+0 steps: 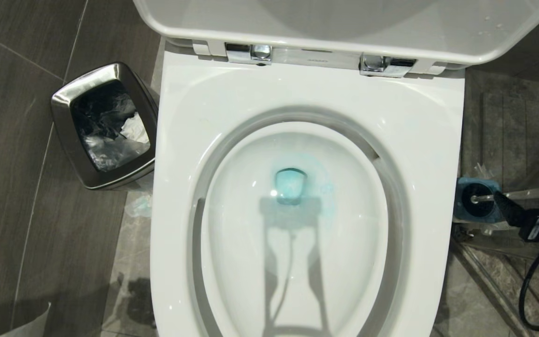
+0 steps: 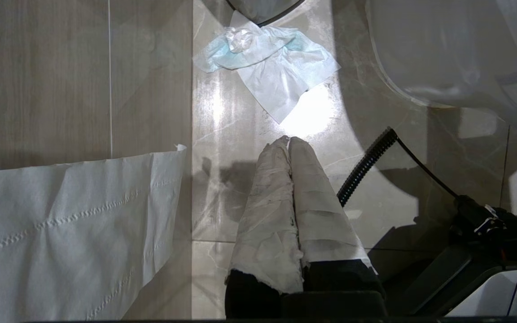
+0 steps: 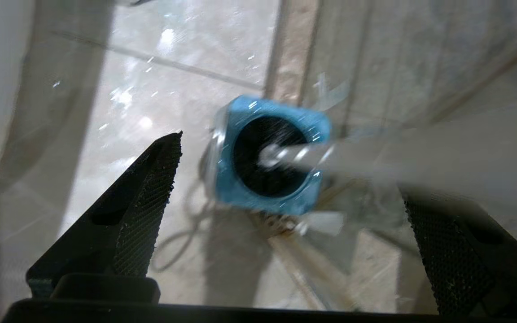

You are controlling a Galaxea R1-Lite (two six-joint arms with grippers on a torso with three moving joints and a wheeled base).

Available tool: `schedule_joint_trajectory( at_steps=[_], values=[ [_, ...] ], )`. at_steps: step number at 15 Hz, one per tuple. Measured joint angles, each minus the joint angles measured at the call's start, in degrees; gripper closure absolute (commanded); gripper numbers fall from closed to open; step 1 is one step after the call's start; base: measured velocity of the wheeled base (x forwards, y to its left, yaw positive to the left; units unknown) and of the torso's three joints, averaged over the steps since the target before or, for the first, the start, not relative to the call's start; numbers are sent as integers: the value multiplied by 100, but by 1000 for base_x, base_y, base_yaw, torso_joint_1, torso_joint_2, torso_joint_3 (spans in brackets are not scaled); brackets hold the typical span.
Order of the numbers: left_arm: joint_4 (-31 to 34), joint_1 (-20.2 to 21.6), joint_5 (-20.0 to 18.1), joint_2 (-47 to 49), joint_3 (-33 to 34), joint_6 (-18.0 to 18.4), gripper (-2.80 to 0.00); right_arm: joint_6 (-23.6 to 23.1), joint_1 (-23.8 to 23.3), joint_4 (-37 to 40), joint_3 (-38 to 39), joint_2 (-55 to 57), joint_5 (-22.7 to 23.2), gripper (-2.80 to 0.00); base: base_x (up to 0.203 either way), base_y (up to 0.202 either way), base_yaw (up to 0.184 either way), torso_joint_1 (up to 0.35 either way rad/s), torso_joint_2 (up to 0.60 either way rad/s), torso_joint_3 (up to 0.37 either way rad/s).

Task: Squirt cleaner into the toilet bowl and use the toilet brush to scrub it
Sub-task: Scrub the toilet bowl

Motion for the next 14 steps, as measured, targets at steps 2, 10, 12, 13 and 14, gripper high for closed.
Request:
schedule_joint_trajectory(
  at_steps=[2, 10, 12, 13, 14],
  values=[
    [-1, 0, 1, 0, 0, -1, 0, -64, -135, -4, -136, 37, 0, -280, 0, 0, 0, 0, 0, 0],
    [-1, 0, 0, 0, 0, -2, 0, -37, -229, -29, -336, 366, 2, -280, 0, 0, 0, 0, 0, 0],
    [-1, 0, -1, 0, 0, 0, 0, -26, -229, -66, -564, 546, 0, -280, 0, 0, 0, 0, 0, 0],
    [-1, 0, -2, 0, 0, -1, 0, -24, -230, -74, -659, 626, 1, -280, 0, 0, 0, 0, 0, 0],
    [-1, 0, -1, 0, 0, -1, 0, -27, -235, -90, -748, 716, 3, -280, 0, 0, 0, 0, 0, 0]
  ],
)
